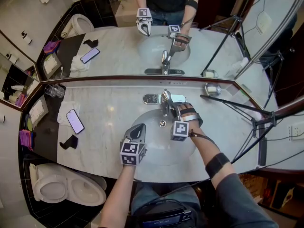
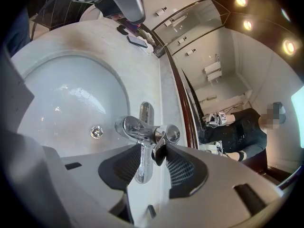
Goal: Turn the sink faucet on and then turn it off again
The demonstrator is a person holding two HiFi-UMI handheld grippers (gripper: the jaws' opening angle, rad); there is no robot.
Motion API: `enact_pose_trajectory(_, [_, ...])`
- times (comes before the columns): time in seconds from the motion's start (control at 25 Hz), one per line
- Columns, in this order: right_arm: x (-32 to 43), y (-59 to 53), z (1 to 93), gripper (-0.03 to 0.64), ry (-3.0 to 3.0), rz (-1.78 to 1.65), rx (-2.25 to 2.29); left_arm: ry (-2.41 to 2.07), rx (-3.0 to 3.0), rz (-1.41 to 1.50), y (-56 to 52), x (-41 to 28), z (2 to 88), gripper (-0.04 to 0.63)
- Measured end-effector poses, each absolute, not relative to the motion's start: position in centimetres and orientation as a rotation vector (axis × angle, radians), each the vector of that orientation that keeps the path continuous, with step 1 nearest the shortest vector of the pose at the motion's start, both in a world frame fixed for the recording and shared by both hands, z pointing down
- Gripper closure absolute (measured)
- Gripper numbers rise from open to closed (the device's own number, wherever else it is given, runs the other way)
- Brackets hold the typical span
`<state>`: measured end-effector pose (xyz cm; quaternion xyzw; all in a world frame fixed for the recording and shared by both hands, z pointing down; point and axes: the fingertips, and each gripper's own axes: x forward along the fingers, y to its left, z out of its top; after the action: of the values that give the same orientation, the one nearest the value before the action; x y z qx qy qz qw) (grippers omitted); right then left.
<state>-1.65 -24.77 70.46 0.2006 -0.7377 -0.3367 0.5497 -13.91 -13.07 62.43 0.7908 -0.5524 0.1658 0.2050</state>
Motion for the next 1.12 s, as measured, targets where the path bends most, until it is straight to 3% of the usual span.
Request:
enact_pose_trajectory(0.76, [-0.2, -22.5, 65.5, 0.450, -1.883, -0.627, 0.654, -1.544, 2.240, 0.464, -11.0, -13.2, 58.5, 0.595])
enact_pose_trajectory(1.12, [2.6, -17.7, 59.5, 0.570, -2.005, -0.481, 0.851, -1.584, 2.290, 0.464, -9.5, -13.2, 55.7, 0.595])
